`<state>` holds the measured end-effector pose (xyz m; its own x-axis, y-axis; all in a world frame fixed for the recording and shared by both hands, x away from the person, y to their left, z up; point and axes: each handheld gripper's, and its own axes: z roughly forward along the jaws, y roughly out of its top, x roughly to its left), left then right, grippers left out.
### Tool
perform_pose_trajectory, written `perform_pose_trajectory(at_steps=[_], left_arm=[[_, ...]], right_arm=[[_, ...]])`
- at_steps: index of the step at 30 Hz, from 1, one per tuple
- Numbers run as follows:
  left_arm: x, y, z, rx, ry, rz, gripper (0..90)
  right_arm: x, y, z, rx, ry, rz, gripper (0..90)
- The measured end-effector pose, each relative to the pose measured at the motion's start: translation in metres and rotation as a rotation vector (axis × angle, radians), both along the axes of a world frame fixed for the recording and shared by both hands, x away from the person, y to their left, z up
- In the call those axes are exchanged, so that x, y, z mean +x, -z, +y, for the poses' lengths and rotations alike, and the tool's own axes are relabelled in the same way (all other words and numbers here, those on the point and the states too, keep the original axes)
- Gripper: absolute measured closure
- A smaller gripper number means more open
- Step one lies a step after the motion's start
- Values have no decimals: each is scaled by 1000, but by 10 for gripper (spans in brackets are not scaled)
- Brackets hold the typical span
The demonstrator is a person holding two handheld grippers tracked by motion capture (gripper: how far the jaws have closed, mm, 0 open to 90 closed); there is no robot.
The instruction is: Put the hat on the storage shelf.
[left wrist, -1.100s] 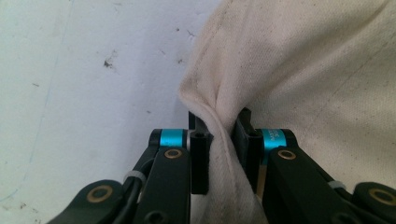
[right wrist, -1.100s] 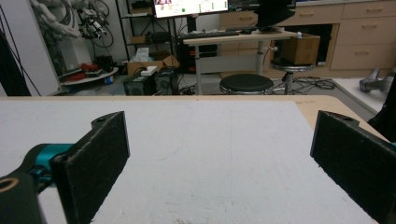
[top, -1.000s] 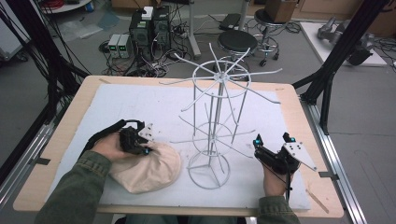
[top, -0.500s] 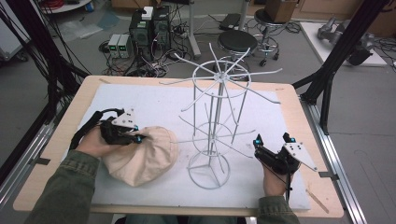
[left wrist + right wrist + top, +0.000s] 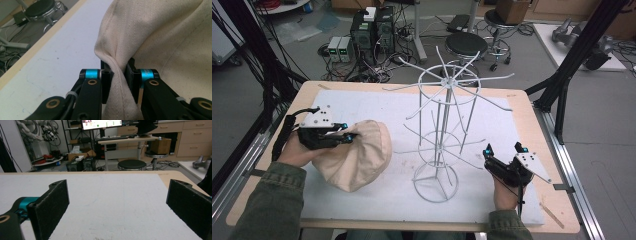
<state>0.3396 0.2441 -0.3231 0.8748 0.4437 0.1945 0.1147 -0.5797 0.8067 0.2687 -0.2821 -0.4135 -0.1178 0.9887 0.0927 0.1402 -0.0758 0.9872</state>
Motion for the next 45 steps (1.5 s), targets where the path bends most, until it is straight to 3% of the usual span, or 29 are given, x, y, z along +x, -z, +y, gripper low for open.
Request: perform_pose_trajectory(at_steps=[6, 15, 24, 25, 26, 28, 30, 35, 36, 37, 39, 45], left_arm=[[-5, -12, 11, -99, -16, -39, 785], [-11, -26, 17, -194, 3, -75, 783], [-16, -41, 23, -319, 12, -116, 782], [-17, -45, 25, -357, 14, -131, 781], [-17, -45, 25, -357, 14, -131, 781], [-21, -50, 27, -407, 25, -163, 782], [-23, -53, 28, -418, 28, -175, 782], [-33, -70, 27, -504, 50, -238, 781], [-36, -77, 25, -545, 65, -256, 782], [-36, -77, 25, -545, 65, -256, 781], [-39, -86, 24, -585, 87, -274, 779], [-39, -93, 23, -614, 86, -292, 779]], right_arm=[[0, 0, 0, -2, -1, -4, 37], [0, 0, 0, 2, 2, -2, 37], [0, 0, -1, 0, 4, -6, 37], [0, 0, -1, 1, 3, -6, 37], [0, 0, -1, -2, 2, -4, 37], [0, 0, 0, 2, 1, 2, 37], [0, 0, 0, -1, -1, 1, 37], [1, 0, 0, 1, 0, -1, 37], [1, 0, 0, 0, -1, -4, 37], [0, 0, 0, 1, 0, -3, 37], [0, 0, 0, 1, 0, -3, 37], [0, 0, -1, 2, 1, -8, 37]])
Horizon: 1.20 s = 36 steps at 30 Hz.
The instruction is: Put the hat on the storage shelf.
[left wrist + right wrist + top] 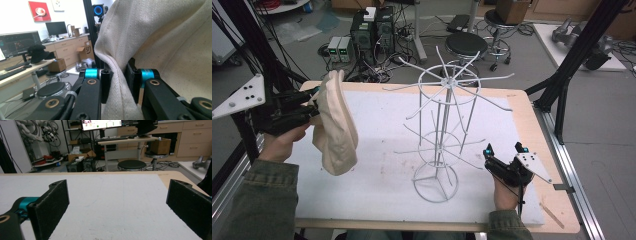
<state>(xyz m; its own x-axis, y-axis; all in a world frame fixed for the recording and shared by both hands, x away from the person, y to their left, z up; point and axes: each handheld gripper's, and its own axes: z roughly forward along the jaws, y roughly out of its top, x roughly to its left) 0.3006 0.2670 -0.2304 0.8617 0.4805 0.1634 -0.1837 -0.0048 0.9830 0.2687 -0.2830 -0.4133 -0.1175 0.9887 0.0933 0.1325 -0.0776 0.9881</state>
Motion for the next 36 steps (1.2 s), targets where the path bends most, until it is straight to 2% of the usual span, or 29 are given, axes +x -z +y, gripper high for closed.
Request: perform_pose_trajectory(at_steps=[5, 6, 7, 12, 14, 16, 17, 27, 32, 36], left_arm=[[4, -3, 1, -36, -11, 3, 779], [5, -4, 2, -45, -11, 4, 779], [7, -6, 2, -73, -2, 9, 779], [9, -10, 1, -113, 1, 9, 777], [9, -14, -2, -146, 26, 6, 776], [10, -15, -3, -154, 36, 4, 776], [10, -19, -6, -172, 51, 3, 777], [13, -30, -19, -199, 92, 1, 776], [13, -34, -24, -199, 79, 5, 776], [12, -38, -32, -212, 52, 25, 776]], right_arm=[[0, 0, 0, 0, 0, 1, 37], [0, 0, 0, 2, 0, 3, 37], [0, 0, 0, 1, 0, 2, 37], [0, 0, 0, 1, -3, 6, 37], [0, 0, 1, 2, -1, 7, 37], [0, 0, 0, 2, 0, 5, 37], [0, 0, 0, 1, -1, 3, 37], [0, 0, 0, 1, -6, 5, 37], [1, 0, 0, 3, -5, 5, 37], [1, 1, 0, 0, -3, 4, 37]])
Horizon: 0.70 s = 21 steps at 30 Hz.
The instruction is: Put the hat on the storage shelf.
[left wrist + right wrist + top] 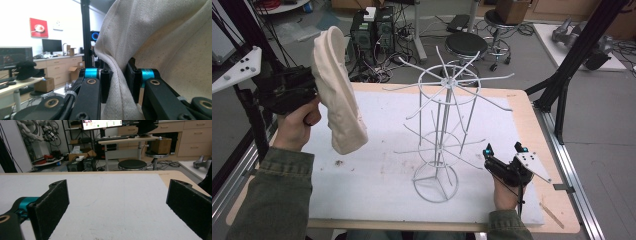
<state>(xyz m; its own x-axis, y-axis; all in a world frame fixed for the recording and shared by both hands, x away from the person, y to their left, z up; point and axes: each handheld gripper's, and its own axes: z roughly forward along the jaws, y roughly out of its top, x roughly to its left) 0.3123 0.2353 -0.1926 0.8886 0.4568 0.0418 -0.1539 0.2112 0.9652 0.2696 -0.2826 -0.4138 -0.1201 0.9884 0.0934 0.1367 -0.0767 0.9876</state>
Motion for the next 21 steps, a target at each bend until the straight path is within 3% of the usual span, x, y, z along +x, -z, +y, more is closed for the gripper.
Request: perform_pose_trajectory(at_steps=[7, 19, 21], left_arm=[[-5, -8, -18, -31, 27, 52, 772], [-6, -20, -46, -11, 21, 125, 769], [-7, -23, -52, 0, -3, 132, 769]], right_arm=[[0, 0, 0, -1, 0, 2, 37], [0, 0, 0, 1, 0, 1, 37], [0, 0, 0, 0, -1, 2, 37]])
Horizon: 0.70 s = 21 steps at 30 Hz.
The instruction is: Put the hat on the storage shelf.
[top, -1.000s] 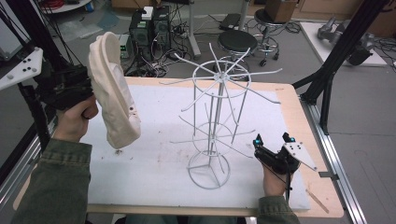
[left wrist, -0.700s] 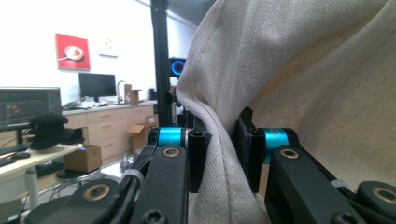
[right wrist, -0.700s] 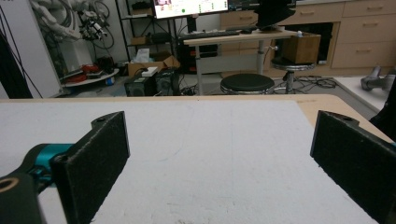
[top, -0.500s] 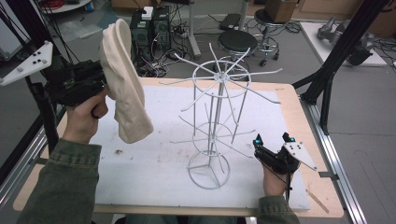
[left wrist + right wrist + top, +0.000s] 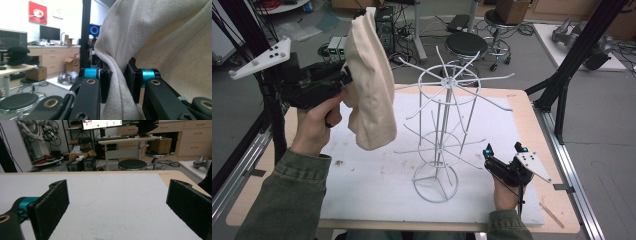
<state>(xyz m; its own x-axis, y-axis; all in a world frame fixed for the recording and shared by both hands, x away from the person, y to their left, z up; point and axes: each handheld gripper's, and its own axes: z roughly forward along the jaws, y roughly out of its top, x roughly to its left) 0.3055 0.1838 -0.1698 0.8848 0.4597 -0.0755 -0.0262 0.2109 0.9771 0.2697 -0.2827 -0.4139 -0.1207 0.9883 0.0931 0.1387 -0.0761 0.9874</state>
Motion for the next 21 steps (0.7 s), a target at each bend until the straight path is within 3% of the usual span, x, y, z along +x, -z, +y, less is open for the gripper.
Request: perform_pose_trajectory(at_steps=[2, 6, 11, 15, 19, 21], left_arm=[[0, -2, -5, 16, -32, 9, 769], [5, -2, -11, 12, -38, 41, 768], [4, 0, -18, 67, -62, 24, 768], [1, 2, -22, 137, -86, 9, 768], [-1, 5, -28, 267, -134, -15, 768], [-1, 7, -29, 286, -131, -13, 768]], right_arm=[[0, 0, 0, 0, -1, 0, 37], [0, 0, 0, -1, -4, 3, 37], [0, 0, 0, -1, -4, 3, 37], [0, 0, 0, -2, -3, 3, 37], [0, 0, 0, -2, -2, 1, 37], [0, 0, 0, -2, -2, 2, 37]])
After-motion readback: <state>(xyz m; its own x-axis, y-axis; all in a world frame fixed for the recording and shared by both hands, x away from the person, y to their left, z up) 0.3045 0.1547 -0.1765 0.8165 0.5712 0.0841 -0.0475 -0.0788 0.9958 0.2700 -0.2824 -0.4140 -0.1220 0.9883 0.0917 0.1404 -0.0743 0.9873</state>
